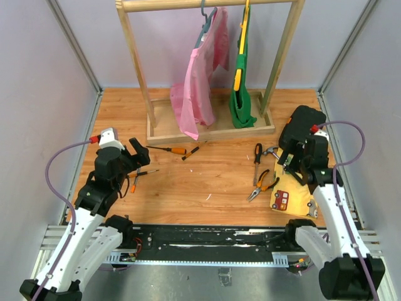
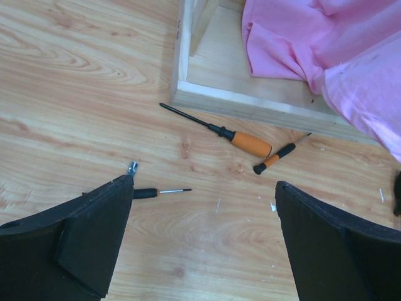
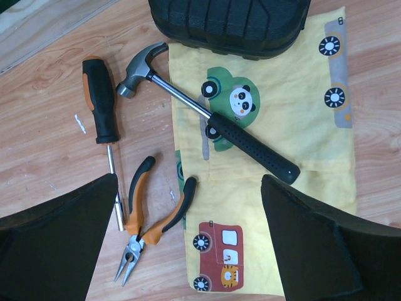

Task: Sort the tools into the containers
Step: Move the storage box to the center of the board.

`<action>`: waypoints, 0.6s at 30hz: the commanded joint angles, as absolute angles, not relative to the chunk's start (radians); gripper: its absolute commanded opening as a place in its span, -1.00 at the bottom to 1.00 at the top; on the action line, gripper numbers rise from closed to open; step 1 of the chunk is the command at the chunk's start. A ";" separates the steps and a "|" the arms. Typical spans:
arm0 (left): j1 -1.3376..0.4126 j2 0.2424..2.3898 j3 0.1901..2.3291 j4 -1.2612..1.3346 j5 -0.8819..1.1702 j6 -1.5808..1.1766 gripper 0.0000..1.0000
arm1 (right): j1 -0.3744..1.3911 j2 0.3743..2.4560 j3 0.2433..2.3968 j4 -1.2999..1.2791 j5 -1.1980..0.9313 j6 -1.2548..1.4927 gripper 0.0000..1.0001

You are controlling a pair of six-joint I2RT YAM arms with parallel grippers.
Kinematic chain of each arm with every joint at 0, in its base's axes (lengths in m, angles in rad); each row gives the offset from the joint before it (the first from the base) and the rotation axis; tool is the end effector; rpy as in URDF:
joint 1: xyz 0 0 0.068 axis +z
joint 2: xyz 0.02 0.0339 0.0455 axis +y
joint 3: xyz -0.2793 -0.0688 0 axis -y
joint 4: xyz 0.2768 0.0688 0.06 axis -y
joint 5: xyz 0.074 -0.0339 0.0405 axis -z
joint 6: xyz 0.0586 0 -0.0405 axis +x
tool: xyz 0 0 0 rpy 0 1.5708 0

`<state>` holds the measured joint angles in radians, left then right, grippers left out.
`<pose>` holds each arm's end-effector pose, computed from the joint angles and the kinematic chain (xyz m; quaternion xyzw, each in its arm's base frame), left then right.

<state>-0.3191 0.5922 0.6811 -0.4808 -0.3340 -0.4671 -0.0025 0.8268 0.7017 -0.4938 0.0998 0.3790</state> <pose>0.1752 -0.0377 0.3043 -0.1528 0.8106 -0.0823 0.5593 0.2207 -0.0064 0.2672 0.1908 0.8673 0.0421 0.4578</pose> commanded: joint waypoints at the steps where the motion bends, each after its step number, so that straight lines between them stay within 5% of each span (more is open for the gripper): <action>1: -0.305 0.578 0.710 -0.478 -0.317 -0.439 0.99 | -0.049 0.937 0.767 -0.458 0.119 0.444 0.97; 18: -0.299 0.595 0.705 -0.455 -0.285 -0.421 0.99 | -0.292 1.329 0.995 -0.294 0.088 0.497 0.97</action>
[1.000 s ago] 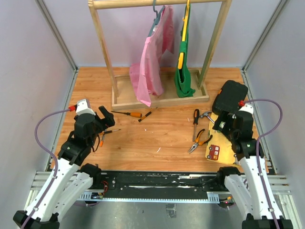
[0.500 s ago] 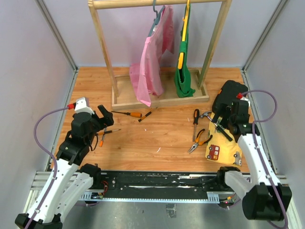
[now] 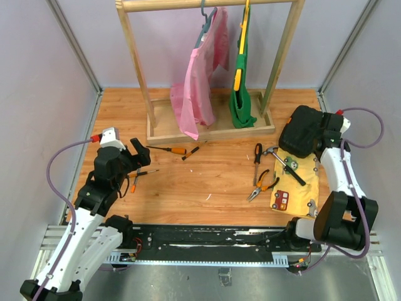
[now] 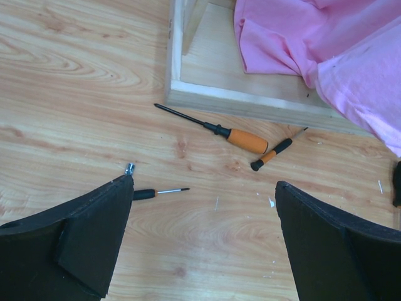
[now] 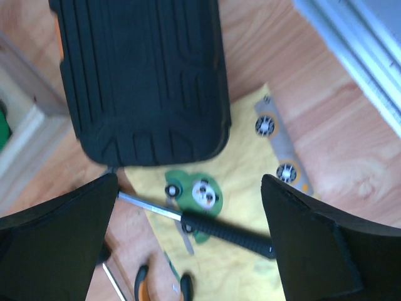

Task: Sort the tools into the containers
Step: Move the storage box to the center of the board.

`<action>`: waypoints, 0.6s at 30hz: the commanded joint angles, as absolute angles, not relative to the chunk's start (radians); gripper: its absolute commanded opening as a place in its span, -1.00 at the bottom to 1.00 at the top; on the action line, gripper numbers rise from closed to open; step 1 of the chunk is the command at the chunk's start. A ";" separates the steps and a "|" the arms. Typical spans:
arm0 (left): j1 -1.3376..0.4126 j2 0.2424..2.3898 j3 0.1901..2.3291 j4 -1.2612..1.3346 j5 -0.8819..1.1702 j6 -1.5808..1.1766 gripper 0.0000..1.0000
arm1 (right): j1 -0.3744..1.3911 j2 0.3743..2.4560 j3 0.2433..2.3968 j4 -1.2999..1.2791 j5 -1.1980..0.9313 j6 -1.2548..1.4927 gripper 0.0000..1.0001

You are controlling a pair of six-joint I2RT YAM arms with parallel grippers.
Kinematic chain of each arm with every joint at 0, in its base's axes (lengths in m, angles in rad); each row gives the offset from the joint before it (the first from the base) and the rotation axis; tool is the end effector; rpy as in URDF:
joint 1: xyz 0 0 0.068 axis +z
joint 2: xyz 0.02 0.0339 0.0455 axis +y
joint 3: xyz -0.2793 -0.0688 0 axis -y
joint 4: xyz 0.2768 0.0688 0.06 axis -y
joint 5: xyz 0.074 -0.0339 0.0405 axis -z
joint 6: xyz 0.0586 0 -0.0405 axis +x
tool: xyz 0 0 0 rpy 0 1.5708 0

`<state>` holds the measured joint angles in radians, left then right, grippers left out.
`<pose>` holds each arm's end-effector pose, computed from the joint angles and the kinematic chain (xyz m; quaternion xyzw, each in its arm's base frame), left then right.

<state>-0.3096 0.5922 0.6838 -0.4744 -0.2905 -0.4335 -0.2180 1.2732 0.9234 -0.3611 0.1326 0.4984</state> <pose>0.1757 -0.0386 0.3059 -0.1316 0.8134 -0.0893 0.5595 0.3096 -0.0765 0.2558 0.3438 0.8397 -0.0015 0.4202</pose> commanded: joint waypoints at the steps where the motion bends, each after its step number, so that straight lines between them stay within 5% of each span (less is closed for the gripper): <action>1: -0.299 0.594 0.703 -0.454 -0.286 -0.424 0.98 | -0.305 1.365 1.019 -0.289 0.082 0.486 0.97; 18: -0.299 0.627 0.690 -0.433 -0.246 -0.425 0.99 | -0.318 1.885 1.554 -0.252 0.137 0.468 0.98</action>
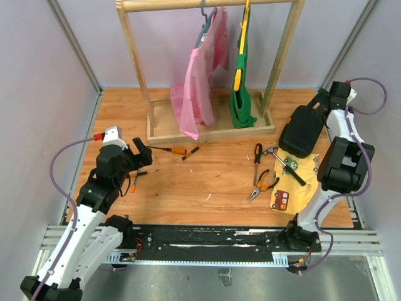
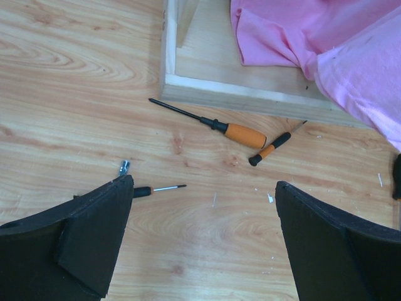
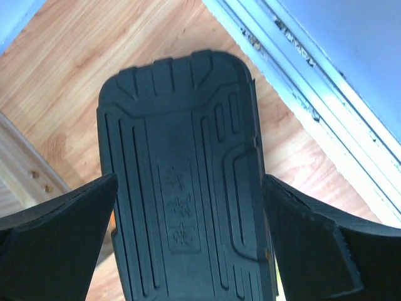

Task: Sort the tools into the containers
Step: Move the storage box to the center of the board.

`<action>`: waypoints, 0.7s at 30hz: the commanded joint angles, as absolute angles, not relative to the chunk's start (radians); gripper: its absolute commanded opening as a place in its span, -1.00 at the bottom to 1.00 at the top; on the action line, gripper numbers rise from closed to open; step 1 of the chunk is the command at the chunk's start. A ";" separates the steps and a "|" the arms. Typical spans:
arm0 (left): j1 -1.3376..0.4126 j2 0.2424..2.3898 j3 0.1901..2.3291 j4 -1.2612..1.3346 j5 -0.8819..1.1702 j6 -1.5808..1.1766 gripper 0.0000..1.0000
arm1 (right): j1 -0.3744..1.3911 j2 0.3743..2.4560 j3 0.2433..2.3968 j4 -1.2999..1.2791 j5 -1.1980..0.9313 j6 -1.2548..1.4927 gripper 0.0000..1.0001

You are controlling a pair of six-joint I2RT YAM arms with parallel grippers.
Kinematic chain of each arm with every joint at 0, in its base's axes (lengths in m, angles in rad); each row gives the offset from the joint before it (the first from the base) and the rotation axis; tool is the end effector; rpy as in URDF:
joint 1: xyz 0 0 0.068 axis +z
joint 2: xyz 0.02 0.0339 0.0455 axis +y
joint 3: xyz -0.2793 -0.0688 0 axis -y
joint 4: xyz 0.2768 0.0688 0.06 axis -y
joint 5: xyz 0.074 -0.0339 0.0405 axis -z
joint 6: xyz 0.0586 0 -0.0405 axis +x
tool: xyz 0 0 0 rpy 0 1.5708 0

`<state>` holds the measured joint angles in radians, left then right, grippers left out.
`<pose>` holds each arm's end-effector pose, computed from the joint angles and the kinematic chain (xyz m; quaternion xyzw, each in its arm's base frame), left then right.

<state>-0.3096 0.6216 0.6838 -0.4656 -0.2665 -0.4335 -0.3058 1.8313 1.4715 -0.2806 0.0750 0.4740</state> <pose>0.1814 -0.0418 0.3020 -0.1243 0.8209 -0.0950 0.5492 0.4548 -0.1482 0.2629 0.3550 0.8197 0.0043 0.4495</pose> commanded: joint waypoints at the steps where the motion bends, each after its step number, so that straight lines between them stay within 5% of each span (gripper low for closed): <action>1: -0.298 0.627 0.690 -0.433 -0.242 -0.424 0.99 | -0.317 1.904 1.571 -0.243 0.153 0.465 0.98; 21: -0.299 0.666 0.686 -0.418 -0.196 -0.413 0.99 | -0.287 2.196 1.805 -0.043 0.274 0.362 0.98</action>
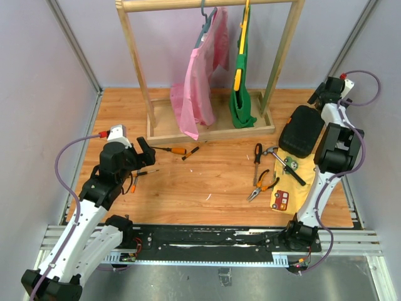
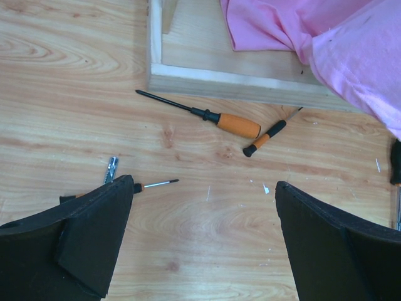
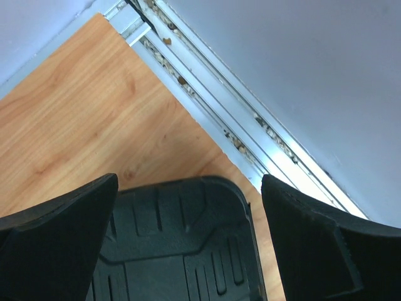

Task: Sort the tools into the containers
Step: Move the storage box to the center of the board.

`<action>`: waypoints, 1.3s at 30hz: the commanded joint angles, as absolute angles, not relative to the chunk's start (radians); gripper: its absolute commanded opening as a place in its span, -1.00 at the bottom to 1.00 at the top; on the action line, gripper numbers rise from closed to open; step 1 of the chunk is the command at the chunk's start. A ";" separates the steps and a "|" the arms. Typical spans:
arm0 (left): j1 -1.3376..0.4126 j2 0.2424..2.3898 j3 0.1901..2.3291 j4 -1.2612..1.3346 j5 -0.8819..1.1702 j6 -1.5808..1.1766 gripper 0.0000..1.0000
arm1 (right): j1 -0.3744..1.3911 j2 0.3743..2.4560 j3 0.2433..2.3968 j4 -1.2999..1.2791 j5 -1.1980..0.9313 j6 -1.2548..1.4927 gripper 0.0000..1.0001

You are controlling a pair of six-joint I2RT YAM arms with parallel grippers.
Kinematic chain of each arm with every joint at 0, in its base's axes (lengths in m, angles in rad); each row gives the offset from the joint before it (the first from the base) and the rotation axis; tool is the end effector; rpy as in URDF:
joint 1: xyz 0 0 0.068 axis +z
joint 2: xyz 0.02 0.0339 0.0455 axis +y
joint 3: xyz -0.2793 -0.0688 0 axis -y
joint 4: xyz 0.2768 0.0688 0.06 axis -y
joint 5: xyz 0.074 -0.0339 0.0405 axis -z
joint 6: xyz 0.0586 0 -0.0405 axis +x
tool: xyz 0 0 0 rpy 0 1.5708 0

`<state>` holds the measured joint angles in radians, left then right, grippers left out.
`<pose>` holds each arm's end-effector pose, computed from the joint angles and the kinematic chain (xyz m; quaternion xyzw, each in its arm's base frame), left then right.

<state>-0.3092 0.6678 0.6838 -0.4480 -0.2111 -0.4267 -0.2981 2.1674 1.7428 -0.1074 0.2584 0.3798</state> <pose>0.1902 -0.0479 0.2959 -0.1059 0.8328 -0.1101 0.5322 0.5371 -0.1807 0.2189 0.3466 0.7906 -0.0917 0.4964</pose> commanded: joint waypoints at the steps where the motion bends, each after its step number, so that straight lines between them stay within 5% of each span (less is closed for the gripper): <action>1: -0.299 0.665 0.684 -0.417 -0.195 -0.414 0.99 | -0.286 2.210 1.819 -0.045 0.267 0.362 0.97; 11: -0.298 0.674 0.683 -0.412 -0.188 -0.411 0.99 | -0.282 2.371 2.024 -0.231 0.211 0.379 0.97; 24: -0.298 0.673 0.684 -0.411 -0.180 -0.411 0.99 | -0.263 2.325 1.953 -0.335 0.069 0.410 0.97; 39: -0.298 0.677 0.683 -0.411 -0.175 -0.411 0.99 | -0.218 2.049 1.529 -0.350 -0.100 0.454 0.98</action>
